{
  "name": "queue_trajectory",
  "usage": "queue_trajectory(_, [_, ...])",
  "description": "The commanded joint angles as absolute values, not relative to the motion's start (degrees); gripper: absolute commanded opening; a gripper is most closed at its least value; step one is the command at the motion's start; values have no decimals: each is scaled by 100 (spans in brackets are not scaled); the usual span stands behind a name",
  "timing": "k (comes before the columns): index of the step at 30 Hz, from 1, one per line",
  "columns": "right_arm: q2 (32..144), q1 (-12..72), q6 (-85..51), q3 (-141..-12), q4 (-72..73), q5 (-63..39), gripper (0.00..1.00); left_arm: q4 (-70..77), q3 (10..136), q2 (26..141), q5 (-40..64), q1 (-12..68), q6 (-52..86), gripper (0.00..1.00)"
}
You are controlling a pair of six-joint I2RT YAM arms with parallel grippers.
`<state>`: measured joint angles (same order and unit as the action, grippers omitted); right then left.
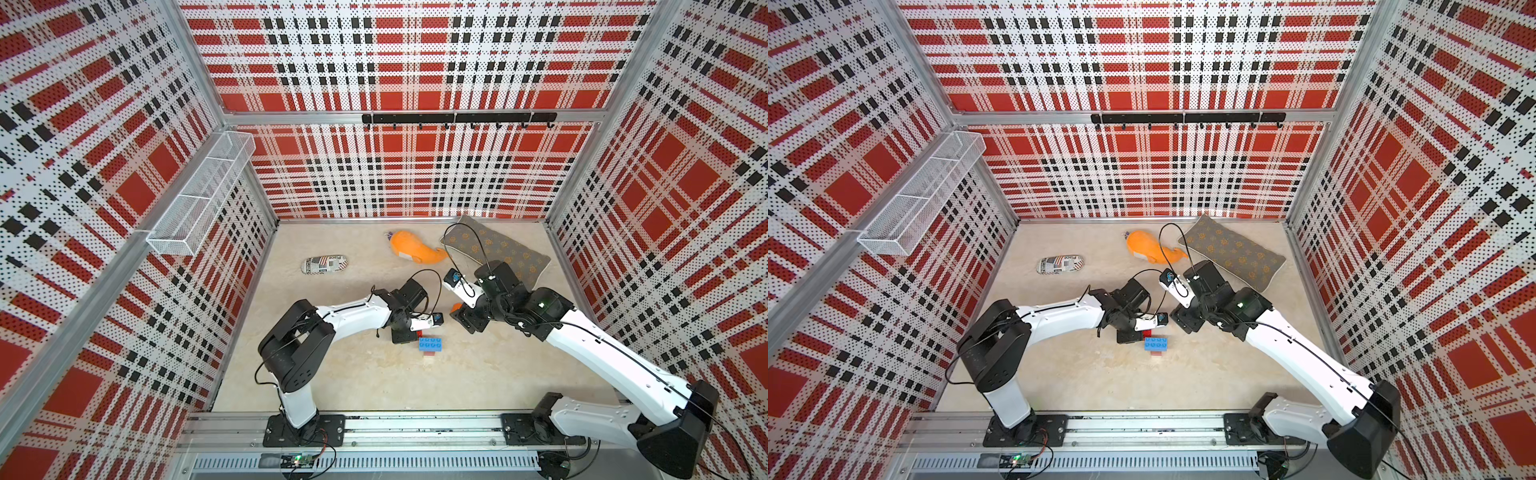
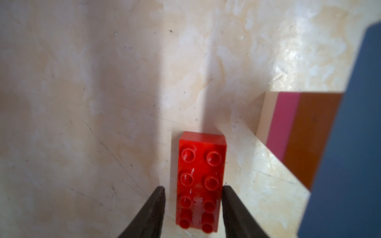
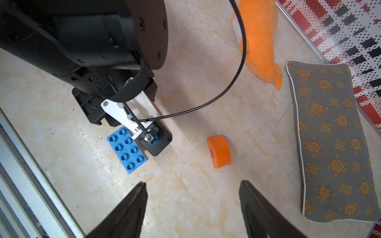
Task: Assemble an ice cream with lego
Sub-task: Pick up the lego brick from the center of the board.
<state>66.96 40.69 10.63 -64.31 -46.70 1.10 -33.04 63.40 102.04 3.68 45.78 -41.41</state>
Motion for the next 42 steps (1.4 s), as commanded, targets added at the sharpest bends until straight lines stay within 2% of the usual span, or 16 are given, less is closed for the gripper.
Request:
queue_trajectory(1, [6717,4040,1072,-6372,-4645,70,75,-3349,6499,10344,479,4580,-4148,46])
queue_trajectory(21, [6743,4036,1072,-6346,-4631,46,75,-3349,6587,10416,593,4535,-4113,44])
queue_trajectory(28, [6777,4036,1072,-6346,-4631,35,75,-3399,6666,10469,607,4548,-4113,37])
queue_trajectory(36, [6772,4042,1079,-6337,-4632,18,75,-3410,6656,10382,624,4553,-4113,36])
queue_trajectory(38, [6768,4036,1072,-6333,-4631,17,74,-3410,6645,10391,648,4553,-4122,30])
queue_trajectory(40, [6768,4042,1072,-6336,-4632,13,74,-3410,6630,10406,650,4544,-4139,20])
queue_trajectory(42, [6759,4043,1072,-6337,-4627,26,74,-3423,6639,10416,659,4535,-4133,17])
